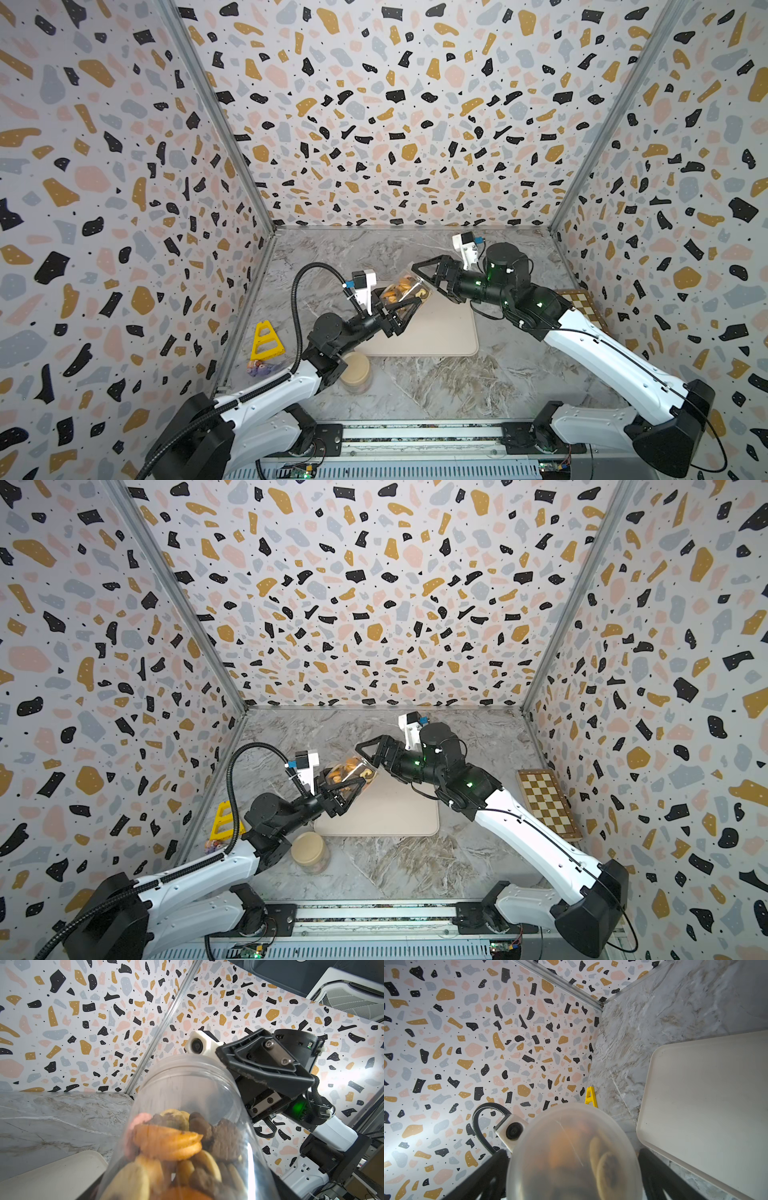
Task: Pour the cookies out of the jar
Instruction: Unscrew the lid from the jar.
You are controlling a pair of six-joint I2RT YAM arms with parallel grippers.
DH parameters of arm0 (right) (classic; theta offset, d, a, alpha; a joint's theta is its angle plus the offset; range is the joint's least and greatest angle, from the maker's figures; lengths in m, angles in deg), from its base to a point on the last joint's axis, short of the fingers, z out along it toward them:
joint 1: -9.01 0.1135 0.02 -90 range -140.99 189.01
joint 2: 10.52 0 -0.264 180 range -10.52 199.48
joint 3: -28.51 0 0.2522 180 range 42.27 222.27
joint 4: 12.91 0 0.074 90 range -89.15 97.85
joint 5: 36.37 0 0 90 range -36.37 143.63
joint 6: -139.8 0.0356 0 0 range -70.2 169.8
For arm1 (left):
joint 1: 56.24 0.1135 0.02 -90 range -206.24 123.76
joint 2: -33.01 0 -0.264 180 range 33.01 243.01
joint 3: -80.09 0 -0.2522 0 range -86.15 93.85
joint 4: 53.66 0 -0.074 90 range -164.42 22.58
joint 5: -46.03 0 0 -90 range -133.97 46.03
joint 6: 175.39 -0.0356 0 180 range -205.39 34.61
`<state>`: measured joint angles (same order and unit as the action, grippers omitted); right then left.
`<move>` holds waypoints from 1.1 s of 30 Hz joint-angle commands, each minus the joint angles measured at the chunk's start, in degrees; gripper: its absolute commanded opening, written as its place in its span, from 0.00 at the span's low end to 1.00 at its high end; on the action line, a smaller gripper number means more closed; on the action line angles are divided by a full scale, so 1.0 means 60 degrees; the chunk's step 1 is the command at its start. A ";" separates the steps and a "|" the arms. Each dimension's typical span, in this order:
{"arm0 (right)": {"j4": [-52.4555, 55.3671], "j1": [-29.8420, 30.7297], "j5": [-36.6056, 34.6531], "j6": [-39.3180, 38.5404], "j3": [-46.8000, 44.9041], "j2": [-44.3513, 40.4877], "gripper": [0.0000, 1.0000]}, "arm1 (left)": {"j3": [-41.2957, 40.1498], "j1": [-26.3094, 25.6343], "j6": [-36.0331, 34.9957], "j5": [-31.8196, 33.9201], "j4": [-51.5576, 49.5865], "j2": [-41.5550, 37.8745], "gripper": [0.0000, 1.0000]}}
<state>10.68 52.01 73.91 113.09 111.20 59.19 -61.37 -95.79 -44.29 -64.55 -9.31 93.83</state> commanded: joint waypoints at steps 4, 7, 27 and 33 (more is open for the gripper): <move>0.0337 0.0098 -0.0420 0.0470 0.0331 -0.0135 0.98 | 0.0324 0.0005 -0.0262 -0.0090 0.0919 -0.0192 0.00; 0.0194 0.0098 -0.0308 0.0341 0.0424 -0.0030 0.96 | 0.0339 -0.0013 -0.0149 -0.0099 0.0993 -0.0135 0.00; -0.3962 -0.0517 0.1655 -0.2360 -0.1416 -0.0677 0.87 | 0.0064 -0.0014 0.1304 -0.0060 0.2083 -0.0099 0.00; -0.5061 -0.0649 0.2479 -0.2738 -0.1790 -0.1044 0.88 | -0.0242 -0.0009 0.1964 0.0176 0.2514 -0.0189 0.01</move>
<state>-13.50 48.36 85.07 99.62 99.90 55.17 -62.23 -95.94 -35.05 -64.42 -2.43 94.29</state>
